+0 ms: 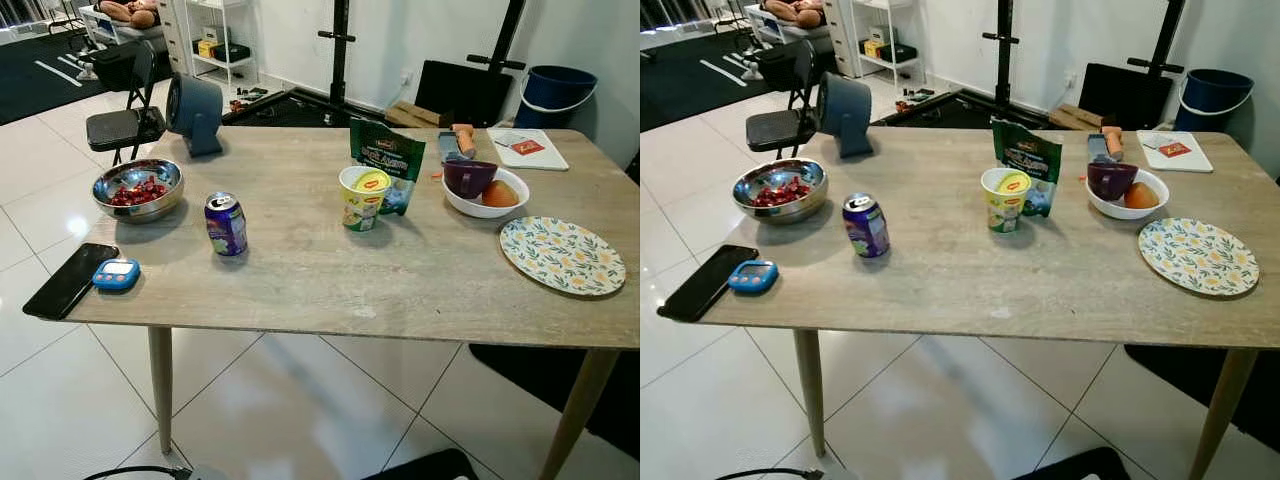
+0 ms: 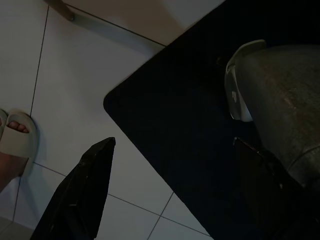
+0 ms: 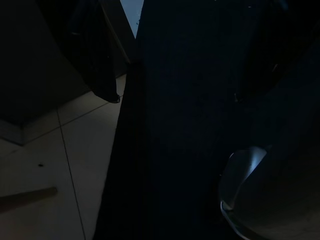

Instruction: Restocking fridge

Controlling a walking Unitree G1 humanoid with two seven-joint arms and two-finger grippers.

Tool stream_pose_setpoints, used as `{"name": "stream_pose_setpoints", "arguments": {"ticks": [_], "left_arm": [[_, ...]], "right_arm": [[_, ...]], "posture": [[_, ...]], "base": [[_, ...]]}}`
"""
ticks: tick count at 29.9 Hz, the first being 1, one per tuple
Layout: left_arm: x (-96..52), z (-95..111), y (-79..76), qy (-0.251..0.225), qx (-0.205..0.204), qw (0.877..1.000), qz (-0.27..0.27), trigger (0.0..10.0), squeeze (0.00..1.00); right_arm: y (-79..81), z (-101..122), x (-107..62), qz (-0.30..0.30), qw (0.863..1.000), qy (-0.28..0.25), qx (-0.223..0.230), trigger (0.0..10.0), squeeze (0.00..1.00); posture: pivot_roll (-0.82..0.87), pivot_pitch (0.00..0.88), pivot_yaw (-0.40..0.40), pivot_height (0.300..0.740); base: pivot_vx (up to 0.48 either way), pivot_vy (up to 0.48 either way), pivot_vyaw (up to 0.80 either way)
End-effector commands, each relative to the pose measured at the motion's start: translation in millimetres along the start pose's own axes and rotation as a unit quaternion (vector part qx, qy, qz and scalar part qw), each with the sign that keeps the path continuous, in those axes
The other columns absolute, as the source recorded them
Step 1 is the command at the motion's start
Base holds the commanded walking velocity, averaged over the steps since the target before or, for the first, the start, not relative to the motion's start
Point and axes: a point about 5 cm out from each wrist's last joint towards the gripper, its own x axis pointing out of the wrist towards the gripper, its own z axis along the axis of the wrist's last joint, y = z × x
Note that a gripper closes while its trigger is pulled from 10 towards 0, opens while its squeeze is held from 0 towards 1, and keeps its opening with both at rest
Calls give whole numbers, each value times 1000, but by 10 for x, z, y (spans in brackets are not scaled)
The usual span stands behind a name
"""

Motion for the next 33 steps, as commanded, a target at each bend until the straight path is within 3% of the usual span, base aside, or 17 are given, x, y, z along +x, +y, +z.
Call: {"name": "stream_pose_setpoints", "arguments": {"ticks": [1,8,13,14,15,16,17,33], "left_arm": [[-2,-87,-114,13,-11,1000,-19,10000,1000],[-3,-86,-112,12,-10,1000,-18,10000,1000],[-2,-81,-102,12,-7,1000,-12,10000,1000],[-2,-83,-104,14,-7,1000,-13,10000,1000],[-1,-85,-107,15,-5,1000,-14,10000,784],[-1,-85,-107,15,-5,1000,-14,10000,784],[-1,-85,-110,15,-4,1000,-15,10000,0],[0,-97,-140,20,4,1000,-22,10000,0]], "right_arm": [[-2,-54,-5,-3,1000,5,13,10000,1000],[-20,-64,-7,-6,1000,5,22,10000,1000],[-75,-49,-8,-25,998,1,65,10000,1000],[-74,-45,-8,-22,997,-1,76,10000,788],[-73,-45,-8,-20,997,-1,80,10000,286],[-73,-45,-8,-20,997,-1,80,10000,286],[-75,-45,-8,-20,997,-1,80,10000,0],[-71,-82,-12,-13,997,5,72,10000,0]], "posture": [[-14,82,15,740],[-15,81,17,740],[-15,79,17,740],[-15,79,17,740],[-16,76,16,740],[-16,76,16,740],[-16,76,16,740],[-24,35,6,740]], "base": [[0,0,0],[0,0,0],[0,0,0],[0,0,0],[0,0,0],[0,0,0],[0,0,0],[0,0,0]]}}
